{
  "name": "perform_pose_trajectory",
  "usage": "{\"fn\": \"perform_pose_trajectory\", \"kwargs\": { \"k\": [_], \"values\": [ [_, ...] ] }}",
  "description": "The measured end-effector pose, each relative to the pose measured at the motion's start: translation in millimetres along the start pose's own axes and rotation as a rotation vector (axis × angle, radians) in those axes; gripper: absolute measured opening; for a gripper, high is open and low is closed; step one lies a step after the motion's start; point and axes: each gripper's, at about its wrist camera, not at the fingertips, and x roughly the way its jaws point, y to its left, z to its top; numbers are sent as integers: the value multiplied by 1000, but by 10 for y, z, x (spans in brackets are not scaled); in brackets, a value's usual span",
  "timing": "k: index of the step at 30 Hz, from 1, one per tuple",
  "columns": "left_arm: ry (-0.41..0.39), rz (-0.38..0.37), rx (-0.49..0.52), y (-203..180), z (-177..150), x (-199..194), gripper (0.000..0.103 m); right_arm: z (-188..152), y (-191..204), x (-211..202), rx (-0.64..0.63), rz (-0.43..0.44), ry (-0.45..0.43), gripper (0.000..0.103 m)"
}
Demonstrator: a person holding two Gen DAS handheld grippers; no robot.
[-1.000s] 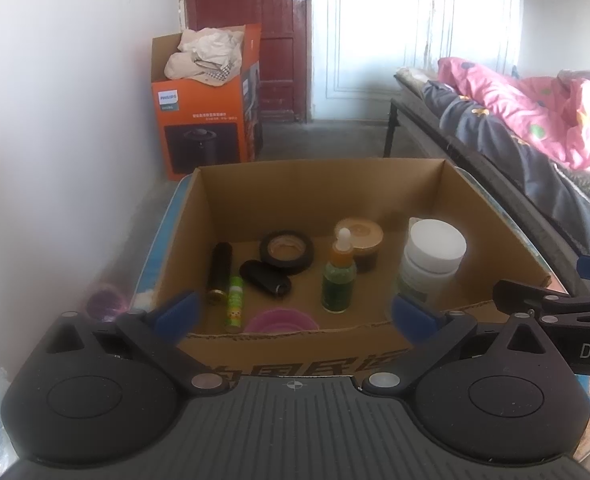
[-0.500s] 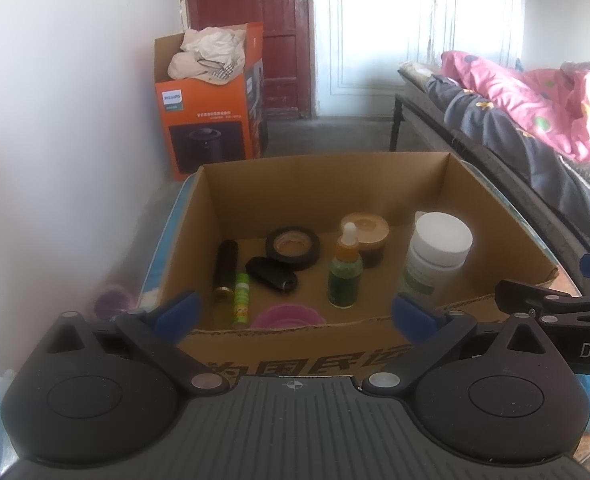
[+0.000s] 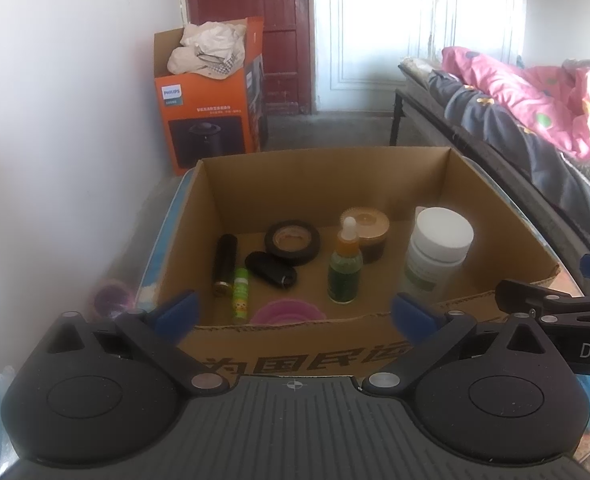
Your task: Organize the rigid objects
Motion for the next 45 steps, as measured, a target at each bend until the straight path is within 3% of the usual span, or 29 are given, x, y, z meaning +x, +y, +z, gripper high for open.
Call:
{"fn": "perform_pose_trajectory", "kwargs": {
  "k": [45],
  "values": [
    [9, -1, 1, -36, -4, 18, 102, -10, -17, 6, 7, -2, 9, 103]
  ]
}}
